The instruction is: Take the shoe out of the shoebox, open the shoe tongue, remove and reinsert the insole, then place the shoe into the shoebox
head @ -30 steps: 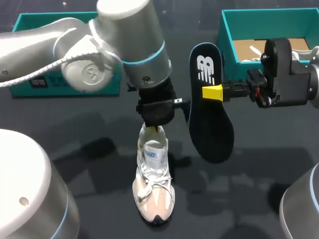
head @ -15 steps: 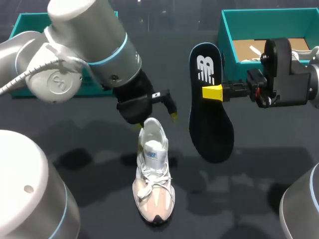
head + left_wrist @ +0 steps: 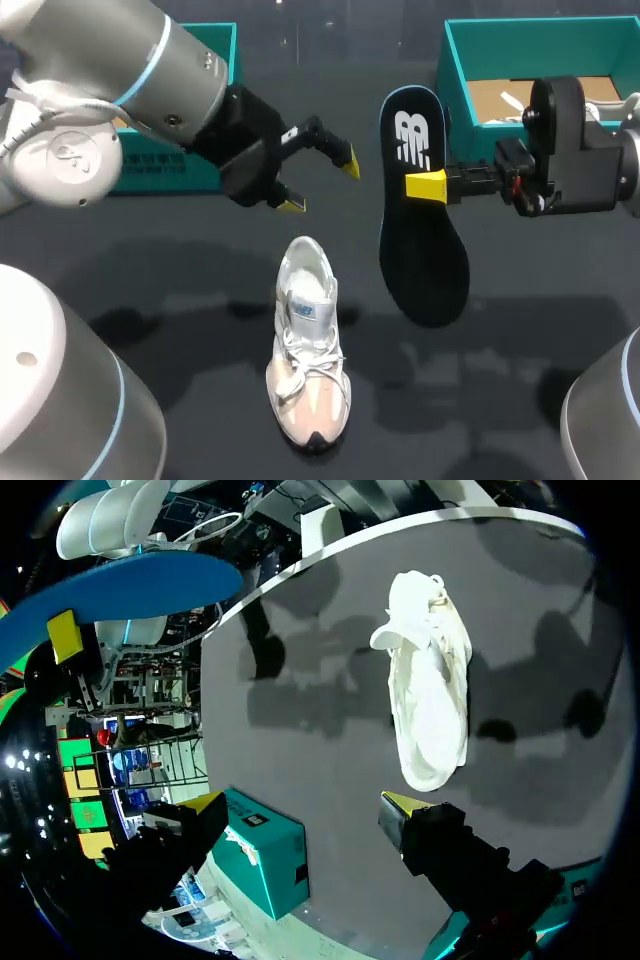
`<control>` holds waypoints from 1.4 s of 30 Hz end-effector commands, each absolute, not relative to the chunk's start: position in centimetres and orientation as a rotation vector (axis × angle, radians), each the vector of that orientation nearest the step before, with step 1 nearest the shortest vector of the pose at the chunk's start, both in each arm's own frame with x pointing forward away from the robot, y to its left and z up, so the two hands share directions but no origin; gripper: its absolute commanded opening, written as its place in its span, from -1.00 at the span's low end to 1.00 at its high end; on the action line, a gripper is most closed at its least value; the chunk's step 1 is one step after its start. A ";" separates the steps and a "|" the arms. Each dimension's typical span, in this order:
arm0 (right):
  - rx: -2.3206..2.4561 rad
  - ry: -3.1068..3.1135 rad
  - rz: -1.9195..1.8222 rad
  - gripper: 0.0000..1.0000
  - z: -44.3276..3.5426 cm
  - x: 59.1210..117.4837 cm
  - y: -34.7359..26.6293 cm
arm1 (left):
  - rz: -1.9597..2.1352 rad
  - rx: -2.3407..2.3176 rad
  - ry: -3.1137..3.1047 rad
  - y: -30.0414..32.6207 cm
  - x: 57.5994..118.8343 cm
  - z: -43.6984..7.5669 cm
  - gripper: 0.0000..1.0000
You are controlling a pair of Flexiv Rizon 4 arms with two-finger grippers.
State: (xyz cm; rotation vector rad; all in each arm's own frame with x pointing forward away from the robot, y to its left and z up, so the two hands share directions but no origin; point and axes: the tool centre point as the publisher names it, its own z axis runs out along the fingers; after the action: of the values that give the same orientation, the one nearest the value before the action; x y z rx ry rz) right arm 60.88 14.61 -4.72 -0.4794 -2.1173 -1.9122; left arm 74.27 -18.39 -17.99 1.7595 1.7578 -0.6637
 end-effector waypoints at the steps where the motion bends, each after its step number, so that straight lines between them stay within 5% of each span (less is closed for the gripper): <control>1: -0.483 -2.118 -1.912 -1.00 -4.8 60.8 14.7 | -0.835 1.614 1.586 -17.5 74.1 -18.5 1.00; 31: -0.483 -2.118 -1.912 -1.00 -4.8 60.8 14.7 | -1.005 1.362 1.285 -20.6 75.2 -13.0 1.00; 42: -0.572 -1.970 -1.814 -1.00 -6.4 71.9 12.9 | -1.016 1.284 1.244 -19.9 76.3 -9.9 1.00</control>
State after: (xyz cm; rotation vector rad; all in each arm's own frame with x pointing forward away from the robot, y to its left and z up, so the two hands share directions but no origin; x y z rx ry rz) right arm 65.52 12.39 -4.57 -0.6429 -2.0107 -1.8845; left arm 76.01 -20.41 -9.96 1.2724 1.2552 -1.0053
